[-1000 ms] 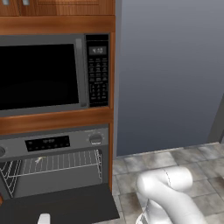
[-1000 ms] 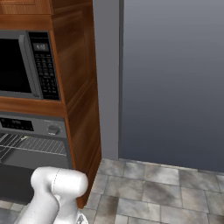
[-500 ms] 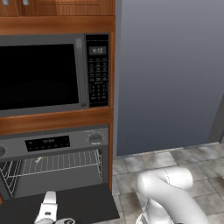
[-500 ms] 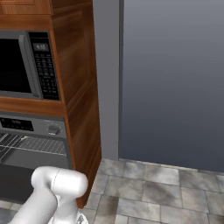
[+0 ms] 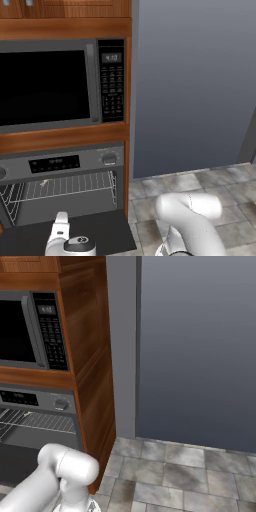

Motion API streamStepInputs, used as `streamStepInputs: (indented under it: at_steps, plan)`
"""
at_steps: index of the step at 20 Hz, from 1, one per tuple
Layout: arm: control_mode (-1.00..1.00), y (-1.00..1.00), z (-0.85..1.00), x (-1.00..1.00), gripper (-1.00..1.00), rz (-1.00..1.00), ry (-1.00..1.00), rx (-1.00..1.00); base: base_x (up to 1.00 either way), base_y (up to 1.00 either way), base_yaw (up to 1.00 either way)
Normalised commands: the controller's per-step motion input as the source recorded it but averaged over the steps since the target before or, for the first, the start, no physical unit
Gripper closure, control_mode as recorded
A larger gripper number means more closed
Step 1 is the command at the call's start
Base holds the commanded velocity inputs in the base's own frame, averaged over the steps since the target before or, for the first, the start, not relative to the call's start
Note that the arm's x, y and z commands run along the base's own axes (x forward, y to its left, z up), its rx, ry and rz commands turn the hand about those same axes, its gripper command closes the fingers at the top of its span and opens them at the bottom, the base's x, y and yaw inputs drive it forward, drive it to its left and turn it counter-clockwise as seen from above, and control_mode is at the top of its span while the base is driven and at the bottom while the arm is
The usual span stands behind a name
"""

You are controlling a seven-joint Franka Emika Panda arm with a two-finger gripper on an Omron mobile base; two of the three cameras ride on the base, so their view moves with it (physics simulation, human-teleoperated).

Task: Take the fish from the oven and place it on the plate on the counter.

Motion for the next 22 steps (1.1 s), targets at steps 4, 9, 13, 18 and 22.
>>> streamStepInputs:
  at_steps: [4,9,13,18,22]
  plan:
    - [-1.00,0.00,-0.59,0.06,-1.00,0.00,0.00,-0.18,0.00,0.00,0.00]
    - [-1.00,0.01,-0.33,0.46,-1.00,0.00,0.00,-0.15,0.00,0.00,0.00]
    - [-1.00,0.00,-0.40,0.39,-1.00,0.00,-0.02,-0.12,0.00,0.00,0.00]
    - [-1.00,0.01,-0.45,0.32,-1.00,0.00,-0.20,-0.09,0.00,0.00,0.00]
    - [-1.00,0.18,-0.36,0.18,-1.00,0.05,-0.23,-0.19,0.00,0.00,0.00]
